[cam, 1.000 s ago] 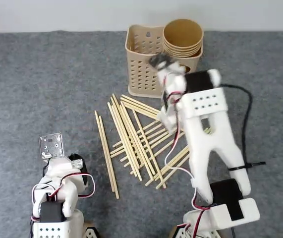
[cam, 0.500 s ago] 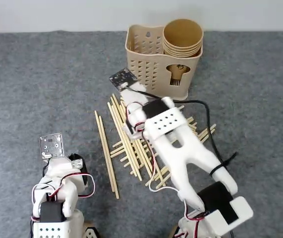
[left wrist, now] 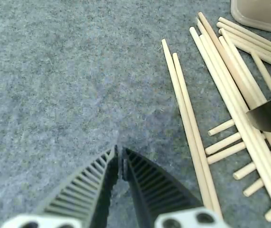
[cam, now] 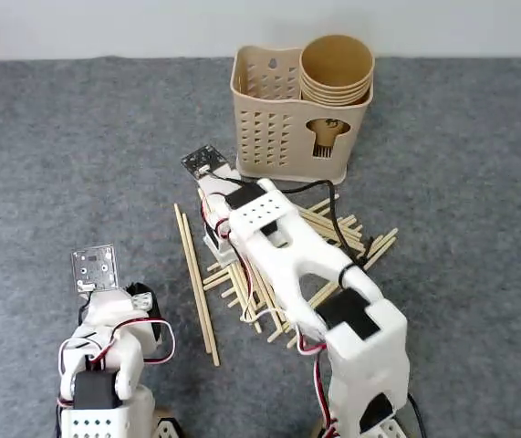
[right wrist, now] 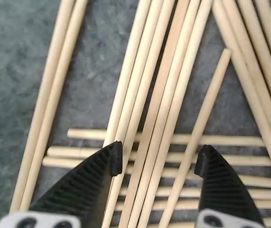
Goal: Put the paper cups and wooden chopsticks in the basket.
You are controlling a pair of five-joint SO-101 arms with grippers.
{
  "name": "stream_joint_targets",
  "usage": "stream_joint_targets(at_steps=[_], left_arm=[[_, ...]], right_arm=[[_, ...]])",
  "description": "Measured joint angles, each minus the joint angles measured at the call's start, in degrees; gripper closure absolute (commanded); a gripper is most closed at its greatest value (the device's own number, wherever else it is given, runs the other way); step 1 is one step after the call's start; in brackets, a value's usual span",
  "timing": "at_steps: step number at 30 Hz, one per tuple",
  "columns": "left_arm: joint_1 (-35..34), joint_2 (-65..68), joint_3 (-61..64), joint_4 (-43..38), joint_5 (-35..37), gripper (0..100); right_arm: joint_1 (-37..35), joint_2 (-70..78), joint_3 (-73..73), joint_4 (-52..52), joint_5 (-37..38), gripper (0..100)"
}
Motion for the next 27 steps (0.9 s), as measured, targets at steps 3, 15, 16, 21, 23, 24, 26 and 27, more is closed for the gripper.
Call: stream_joint_targets(at_steps=[3,15,16,21,23,24,26,27], left_arm=[[0.0,0.0,0.0,0.0,0.0,99],[0.0,0.0,0.0,0.0,0.0,99],[0.0,0.0,0.0,0.0,0.0,99],[0.0,0.0,0.0,0.0,0.0,99],[0.0,0.0,0.0,0.0,0.0,99],[0.0,0.0,0.0,0.0,0.0,99],[0.0,0.0,0.0,0.0,0.0,99],[0.0,0.0,0.0,0.0,0.0,99]], right_arm=[[0.8,3.1,-2.8,-0.1,0.0,75.3],[1.6,5.3,-5.5,1.3,1.9,99.0],[1.6,5.3,-5.6,2.0,2.2,99.0],[1.4,5.3,-7.4,6.9,2.6,99.0],[1.4,4.8,-7.8,9.1,2.6,99.0],[1.4,4.5,-7.9,10.3,2.6,99.0],[1.4,3.4,-7.8,12.4,2.6,99.0],[1.4,2.6,-7.8,12.8,2.7,99.0]])
